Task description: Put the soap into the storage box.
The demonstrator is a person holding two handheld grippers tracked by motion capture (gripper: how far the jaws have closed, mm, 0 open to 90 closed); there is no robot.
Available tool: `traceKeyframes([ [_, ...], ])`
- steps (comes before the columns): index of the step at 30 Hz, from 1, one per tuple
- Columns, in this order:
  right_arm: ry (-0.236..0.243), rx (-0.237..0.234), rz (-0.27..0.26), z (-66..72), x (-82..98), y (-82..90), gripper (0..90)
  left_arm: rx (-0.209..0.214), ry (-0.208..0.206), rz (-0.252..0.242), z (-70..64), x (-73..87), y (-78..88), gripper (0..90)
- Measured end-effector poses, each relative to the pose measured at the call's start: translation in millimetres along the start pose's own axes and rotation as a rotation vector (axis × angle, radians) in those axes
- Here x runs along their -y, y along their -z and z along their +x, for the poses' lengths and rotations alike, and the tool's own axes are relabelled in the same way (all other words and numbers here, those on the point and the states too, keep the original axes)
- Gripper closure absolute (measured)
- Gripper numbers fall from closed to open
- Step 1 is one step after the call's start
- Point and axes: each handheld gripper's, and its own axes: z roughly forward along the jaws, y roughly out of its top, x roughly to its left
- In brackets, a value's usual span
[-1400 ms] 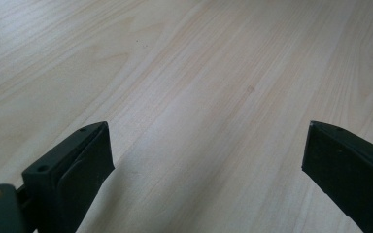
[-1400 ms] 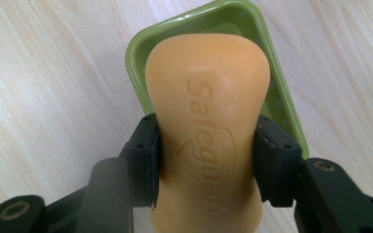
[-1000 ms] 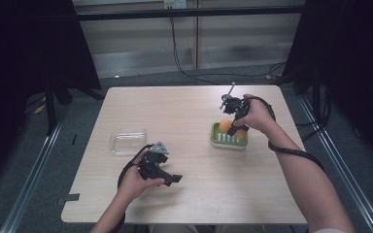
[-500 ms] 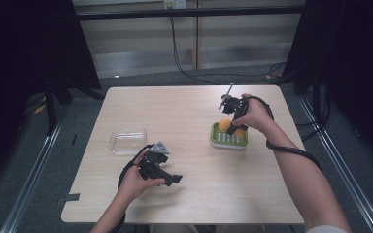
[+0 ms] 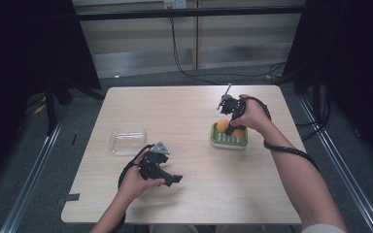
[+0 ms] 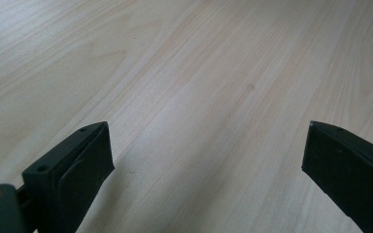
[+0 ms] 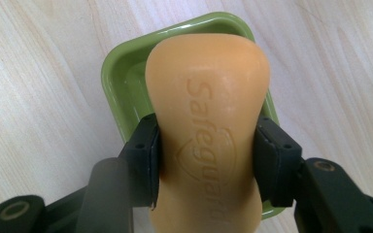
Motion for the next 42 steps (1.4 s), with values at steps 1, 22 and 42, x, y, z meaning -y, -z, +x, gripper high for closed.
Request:
traceKeyframes([
  [1,0.002,-0.003,0.002,-0.3,0.3,-0.3,50.9,-0.001,0.0,0.0,0.0,-0.1,0.0,3.9],
  [22,0.037,0.002,0.003,-0.7,6.9,-9.2,50.9,-0.002,-0.001,0.003,-0.5,-0.3,-0.2,3.9],
  [42,0.066,0.009,0.019,-0.1,6.0,-14.9,50.8,-0.001,0.001,-0.003,-1.6,-1.2,0.8,3.9],
])
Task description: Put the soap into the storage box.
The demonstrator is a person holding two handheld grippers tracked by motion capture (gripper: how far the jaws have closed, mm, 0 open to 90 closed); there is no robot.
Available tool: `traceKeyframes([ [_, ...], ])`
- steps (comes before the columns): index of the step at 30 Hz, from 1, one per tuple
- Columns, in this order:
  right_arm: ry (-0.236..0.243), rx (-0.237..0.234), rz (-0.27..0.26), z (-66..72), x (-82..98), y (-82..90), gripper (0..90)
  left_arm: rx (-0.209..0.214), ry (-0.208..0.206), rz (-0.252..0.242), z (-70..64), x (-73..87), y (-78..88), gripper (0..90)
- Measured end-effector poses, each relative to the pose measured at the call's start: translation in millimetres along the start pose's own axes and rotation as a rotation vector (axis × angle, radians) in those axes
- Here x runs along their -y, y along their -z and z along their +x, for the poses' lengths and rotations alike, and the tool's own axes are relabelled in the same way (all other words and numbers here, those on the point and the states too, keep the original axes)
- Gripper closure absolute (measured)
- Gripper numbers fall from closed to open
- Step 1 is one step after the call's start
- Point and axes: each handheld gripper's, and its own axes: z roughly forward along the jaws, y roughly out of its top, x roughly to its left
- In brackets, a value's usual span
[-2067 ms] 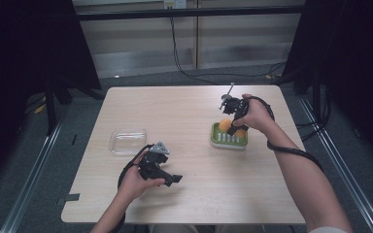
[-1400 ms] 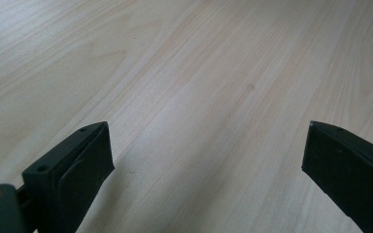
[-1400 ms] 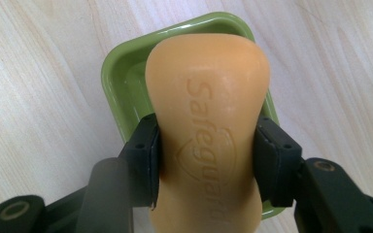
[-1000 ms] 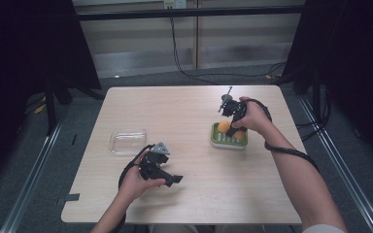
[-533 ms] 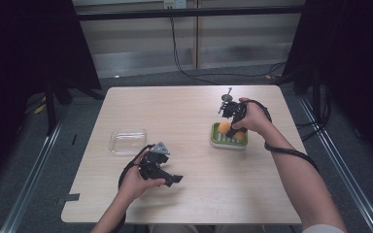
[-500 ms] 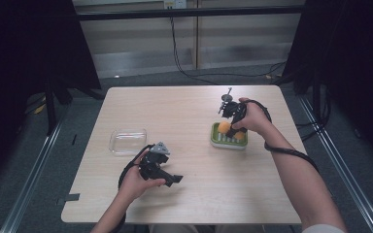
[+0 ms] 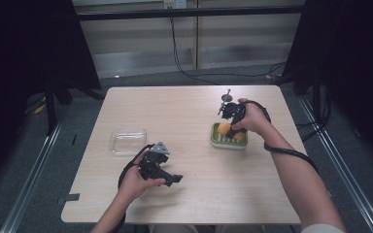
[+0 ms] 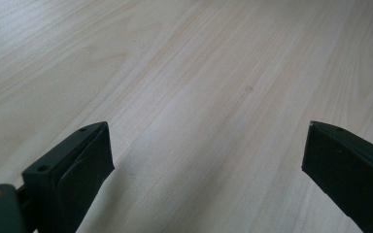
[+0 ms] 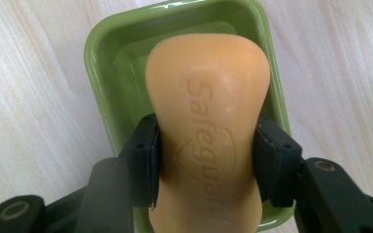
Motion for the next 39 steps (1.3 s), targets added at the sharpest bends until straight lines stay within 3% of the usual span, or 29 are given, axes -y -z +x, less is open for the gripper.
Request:
traceKeyframes([
  [12,0.016,-0.004,0.003,-0.3,-0.7,-3.8,50.8,-0.006,-0.005,0.003,0.2,0.3,0.7,3.9],
  [28,-0.005,-0.019,0.003,-0.7,3.9,-9.9,49.3,-0.006,-0.007,0.002,0.0,0.2,-0.3,3.9],
  [30,-0.013,-0.014,-0.022,-1.4,4.6,-6.8,49.5,-0.005,-0.007,0.002,-0.5,0.0,-0.4,3.9],
  [39,-0.073,-0.011,-0.062,-2.2,8.5,9.0,33.5,-0.002,-0.001,0.017,0.2,1.9,2.4,3.9],
])
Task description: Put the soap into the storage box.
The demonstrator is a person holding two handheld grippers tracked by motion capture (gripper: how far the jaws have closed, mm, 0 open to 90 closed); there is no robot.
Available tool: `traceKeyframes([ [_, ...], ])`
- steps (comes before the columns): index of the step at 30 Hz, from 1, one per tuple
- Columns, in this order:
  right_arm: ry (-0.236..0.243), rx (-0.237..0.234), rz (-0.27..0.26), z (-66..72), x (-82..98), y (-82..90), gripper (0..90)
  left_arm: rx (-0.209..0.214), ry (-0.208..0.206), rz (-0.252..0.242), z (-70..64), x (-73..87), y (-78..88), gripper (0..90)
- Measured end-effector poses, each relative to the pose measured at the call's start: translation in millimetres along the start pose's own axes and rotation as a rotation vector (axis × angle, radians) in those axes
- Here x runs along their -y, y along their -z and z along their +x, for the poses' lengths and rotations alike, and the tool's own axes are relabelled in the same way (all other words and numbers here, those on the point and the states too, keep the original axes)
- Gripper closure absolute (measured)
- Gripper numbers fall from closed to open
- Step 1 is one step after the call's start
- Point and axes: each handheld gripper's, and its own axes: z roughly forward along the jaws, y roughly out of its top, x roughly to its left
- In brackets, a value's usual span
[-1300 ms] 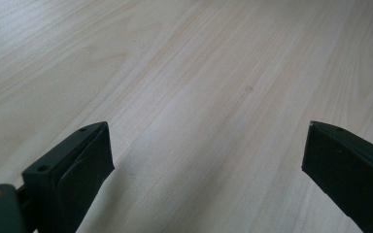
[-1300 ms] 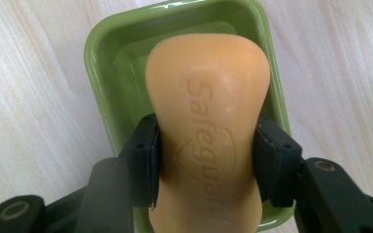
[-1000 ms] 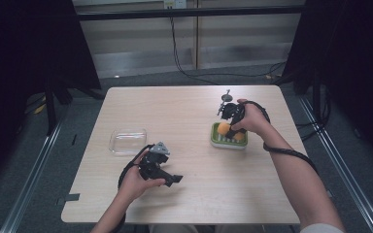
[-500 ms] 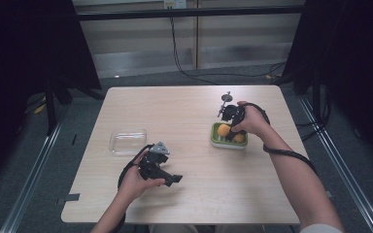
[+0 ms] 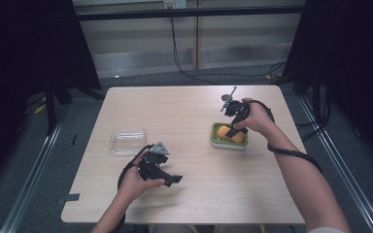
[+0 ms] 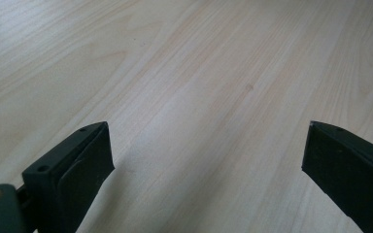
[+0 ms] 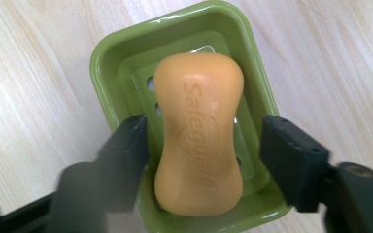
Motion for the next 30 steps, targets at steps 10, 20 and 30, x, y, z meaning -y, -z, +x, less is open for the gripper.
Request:
traceKeyframes([
  [10,-0.076,0.005,-0.075,14.0,11.1,12.0,20.6,-0.001,0.002,-0.023,-4.2,-1.3,1.2,3.9],
  [20,-0.091,-0.006,-0.126,26.7,28.8,25.8,16.0,0.0,0.008,-0.018,-3.0,-2.0,0.6,3.9],
  [30,-0.103,0.007,-0.143,40.2,50.2,28.0,13.6,0.001,0.011,-0.015,-3.6,-1.3,-2.1,3.9],
])
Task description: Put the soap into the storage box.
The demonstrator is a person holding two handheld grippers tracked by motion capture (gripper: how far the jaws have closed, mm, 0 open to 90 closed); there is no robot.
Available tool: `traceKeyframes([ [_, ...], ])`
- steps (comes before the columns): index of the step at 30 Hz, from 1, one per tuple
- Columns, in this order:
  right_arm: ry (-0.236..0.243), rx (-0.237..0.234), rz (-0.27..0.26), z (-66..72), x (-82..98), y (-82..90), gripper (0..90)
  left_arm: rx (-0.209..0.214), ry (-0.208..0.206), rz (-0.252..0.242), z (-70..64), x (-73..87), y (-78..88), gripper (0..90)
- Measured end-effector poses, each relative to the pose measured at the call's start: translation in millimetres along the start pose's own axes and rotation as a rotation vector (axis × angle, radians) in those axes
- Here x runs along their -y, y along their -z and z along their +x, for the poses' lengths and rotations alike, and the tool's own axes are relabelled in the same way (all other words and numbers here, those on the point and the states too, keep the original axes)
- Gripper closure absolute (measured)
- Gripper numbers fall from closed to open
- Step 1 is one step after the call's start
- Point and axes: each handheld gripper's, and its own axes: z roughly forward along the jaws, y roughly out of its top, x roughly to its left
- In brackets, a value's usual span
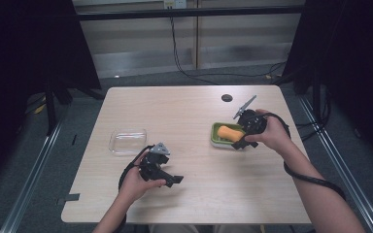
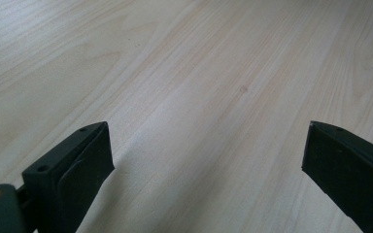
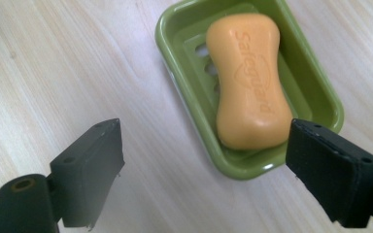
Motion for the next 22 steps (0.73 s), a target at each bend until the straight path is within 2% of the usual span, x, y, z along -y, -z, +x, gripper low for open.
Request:
traceKeyframes([
  [5,-0.038,0.003,-0.022,8.6,13.0,-0.6,12.8,0.004,0.005,-0.001,-0.3,0.5,-0.8,3.9],
  [9,-0.045,-0.003,-0.031,16.6,25.6,-4.6,12.7,0.005,0.004,0.006,-0.2,0.9,-1.4,3.9],
  [13,-0.08,0.007,-0.062,20.8,37.4,-5.3,13.5,0.008,0.002,0.019,0.3,1.3,-1.5,3.9],
  [16,-0.099,-0.017,-0.088,25.0,47.1,-8.7,13.0,0.004,0.001,0.014,0.2,2.3,-2.6,4.2],
  [22,-0.119,0.028,-0.111,36.7,70.3,-12.0,10.6,0.005,-0.004,0.013,1.3,3.1,-2.3,4.7],
])
